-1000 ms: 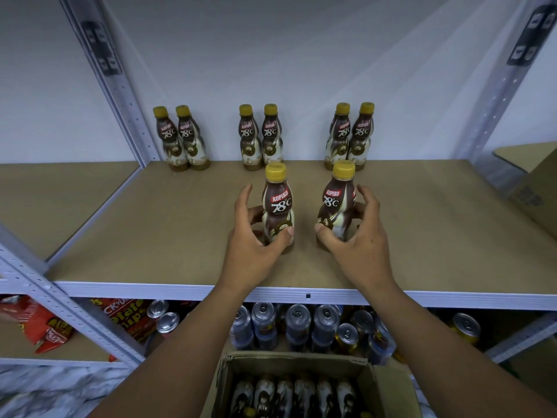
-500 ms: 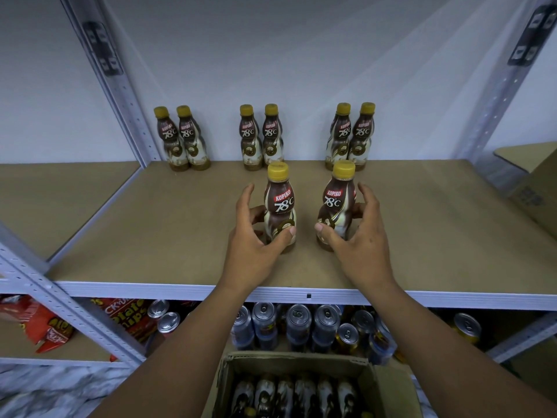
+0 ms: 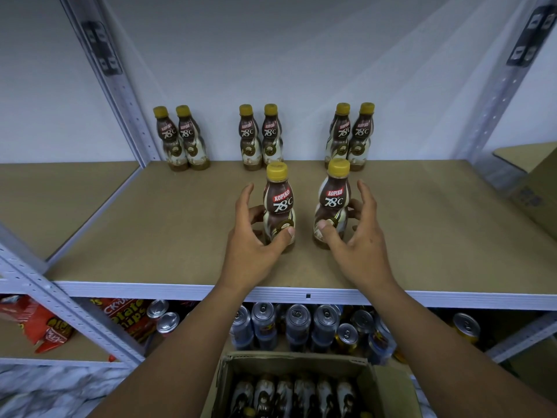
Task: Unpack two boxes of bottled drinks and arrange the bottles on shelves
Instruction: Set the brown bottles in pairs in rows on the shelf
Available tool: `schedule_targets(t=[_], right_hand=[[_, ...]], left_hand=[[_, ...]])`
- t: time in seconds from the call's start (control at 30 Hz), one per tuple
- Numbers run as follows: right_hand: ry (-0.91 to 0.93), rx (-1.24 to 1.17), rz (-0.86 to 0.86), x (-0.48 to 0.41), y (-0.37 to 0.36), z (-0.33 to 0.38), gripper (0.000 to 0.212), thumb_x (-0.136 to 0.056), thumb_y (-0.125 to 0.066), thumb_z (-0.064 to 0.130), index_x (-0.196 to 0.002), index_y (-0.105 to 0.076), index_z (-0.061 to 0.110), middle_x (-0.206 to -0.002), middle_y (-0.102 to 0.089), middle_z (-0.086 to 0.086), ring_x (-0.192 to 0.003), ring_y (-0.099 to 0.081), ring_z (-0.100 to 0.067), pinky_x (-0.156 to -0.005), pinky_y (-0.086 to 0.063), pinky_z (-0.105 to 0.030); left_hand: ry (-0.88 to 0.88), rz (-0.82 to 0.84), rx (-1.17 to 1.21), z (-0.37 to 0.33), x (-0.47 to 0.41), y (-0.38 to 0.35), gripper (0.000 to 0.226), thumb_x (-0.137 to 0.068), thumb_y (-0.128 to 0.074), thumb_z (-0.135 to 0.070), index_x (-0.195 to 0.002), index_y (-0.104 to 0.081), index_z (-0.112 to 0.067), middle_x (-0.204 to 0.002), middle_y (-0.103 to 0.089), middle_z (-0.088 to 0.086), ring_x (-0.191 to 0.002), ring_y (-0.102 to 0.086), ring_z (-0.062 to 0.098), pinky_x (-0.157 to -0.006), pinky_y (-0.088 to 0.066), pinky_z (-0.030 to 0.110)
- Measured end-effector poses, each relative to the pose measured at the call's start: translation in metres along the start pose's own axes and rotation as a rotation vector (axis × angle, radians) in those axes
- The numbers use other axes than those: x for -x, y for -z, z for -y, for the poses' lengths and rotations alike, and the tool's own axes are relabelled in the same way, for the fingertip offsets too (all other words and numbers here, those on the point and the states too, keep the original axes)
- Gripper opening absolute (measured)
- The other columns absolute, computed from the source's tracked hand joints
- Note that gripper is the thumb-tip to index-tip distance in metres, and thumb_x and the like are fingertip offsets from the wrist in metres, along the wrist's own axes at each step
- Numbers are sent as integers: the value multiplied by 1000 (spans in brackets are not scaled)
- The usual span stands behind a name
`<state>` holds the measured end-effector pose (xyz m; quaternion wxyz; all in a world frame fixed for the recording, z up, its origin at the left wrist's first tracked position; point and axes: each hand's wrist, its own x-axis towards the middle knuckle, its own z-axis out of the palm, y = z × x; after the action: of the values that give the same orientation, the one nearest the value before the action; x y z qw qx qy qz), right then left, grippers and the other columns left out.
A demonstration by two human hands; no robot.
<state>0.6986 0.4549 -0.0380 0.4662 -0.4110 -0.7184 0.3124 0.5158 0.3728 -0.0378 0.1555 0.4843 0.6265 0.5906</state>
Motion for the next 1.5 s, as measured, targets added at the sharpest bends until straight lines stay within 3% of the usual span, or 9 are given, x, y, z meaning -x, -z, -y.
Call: schedule_targets(t=[0.17, 0.27, 0.4, 0.6, 0.8, 1.07, 1.23, 1.4, 1.5], right_hand=[[-7, -20, 13, -2, 0, -1, 92, -87, -75, 20, -158, -19, 36, -128, -56, 11, -105, -59, -2, -89, -44, -15], [-16, -23, 12, -2, 0, -1, 92, -87, -76, 21, -158, -20, 36, -127, -58, 10, -101, -56, 14, -81, -38, 1], [8, -17, 30, -2, -1, 0, 93, -86, -79, 23, -158, -21, 33, -127, -61, 7, -100, -55, 19, -80, -40, 0], [22, -12, 65, -2, -2, 0, 96, -83, -82, 26, -158, -22, 33, -126, -60, 11, -103, -55, 18, -83, -37, 2], [27, -18, 103, -3, -2, -1, 96, -84, -82, 30, -159, -23, 33, -134, -62, 9, -115, -58, 0, -86, -35, 3], [34, -18, 128, -3, -2, -2, 95, -85, -81, 30, -159, -21, 32, -139, -61, 7, -115, -54, 6, -86, -34, 4], [36, -40, 147, -5, 1, 2, 96, -85, -81, 34, -159, -20, 33, -133, -59, 12, -107, -50, 24, -86, -35, 3], [116, -30, 161, -18, 11, 19, 94, -84, -79, 43, -158, -20, 39, -128, -53, 26, -116, -50, 18, -90, -35, 1], [158, -23, 192, -26, 18, 32, 94, -85, -79, 43, -157, -17, 47, -131, -53, 28, -121, -49, 15, -97, -38, -7]], left_hand=[[-4, 7, -14, 2, -1, 0, 100, -84, -82, -17, -158, -19, -36, -126, -68, -3, -111, -62, -2, -85, -41, 3], [7, 20, -12, 1, -1, 0, 100, -84, -83, -22, -159, -18, -37, -129, -68, -6, -115, -62, -2, -91, -44, 9], [12, 43, -14, 0, -2, 0, 100, -85, -83, -26, -159, -17, -38, -131, -68, -9, -122, -60, 2, -105, -47, 28], [18, 83, 3, 2, -3, 0, 98, -87, -81, -26, -159, -16, -38, -132, -69, -10, -122, -62, 4, -109, -49, 42], [29, 96, 24, 0, -3, 0, 99, -87, -81, -23, -161, -16, -34, -133, -68, -7, -120, -63, 2, -107, -50, 39], [19, 67, 27, -2, -2, -1, 97, -86, -83, -22, -158, -20, -40, -131, -68, -8, -117, -65, 3, -104, -52, 37], [31, 73, 45, -5, -3, 1, 101, -84, -85, -24, -157, -19, -42, -133, -66, -8, -114, -65, 2, -98, -54, 31], [-15, 75, 33, -23, -17, 14, 100, -82, -86, -31, -151, -18, -57, -137, -56, -13, -117, -61, 2, -92, -52, 27], [-54, 131, -5, -37, -28, 24, 100, -82, -85, -35, -153, -18, -57, -137, -56, -14, -119, -60, 5, -93, -53, 34]])
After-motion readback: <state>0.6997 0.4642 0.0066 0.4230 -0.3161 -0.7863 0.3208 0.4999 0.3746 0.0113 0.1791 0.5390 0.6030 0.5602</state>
